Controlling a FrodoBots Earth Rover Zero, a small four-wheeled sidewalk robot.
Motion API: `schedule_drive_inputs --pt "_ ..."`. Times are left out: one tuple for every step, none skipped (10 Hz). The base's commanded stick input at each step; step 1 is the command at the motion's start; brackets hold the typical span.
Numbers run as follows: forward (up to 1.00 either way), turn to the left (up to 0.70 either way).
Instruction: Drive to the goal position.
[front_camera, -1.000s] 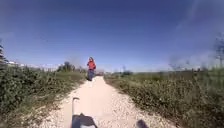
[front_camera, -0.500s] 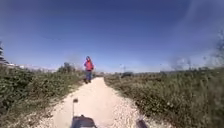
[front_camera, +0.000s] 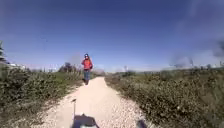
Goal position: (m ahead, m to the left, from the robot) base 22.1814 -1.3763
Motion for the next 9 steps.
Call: schedule_drive_inputs --pt "0.44 0.0" --pt "0.44 0.0" --pt "0.44 0.0" --pt "0.44 0.0" --pt "0.44 -0.06" --pt "0.44 -0.14" --pt "0.44 -0.17" --pt "0.44 0.0" --pt "0.44 0.0"
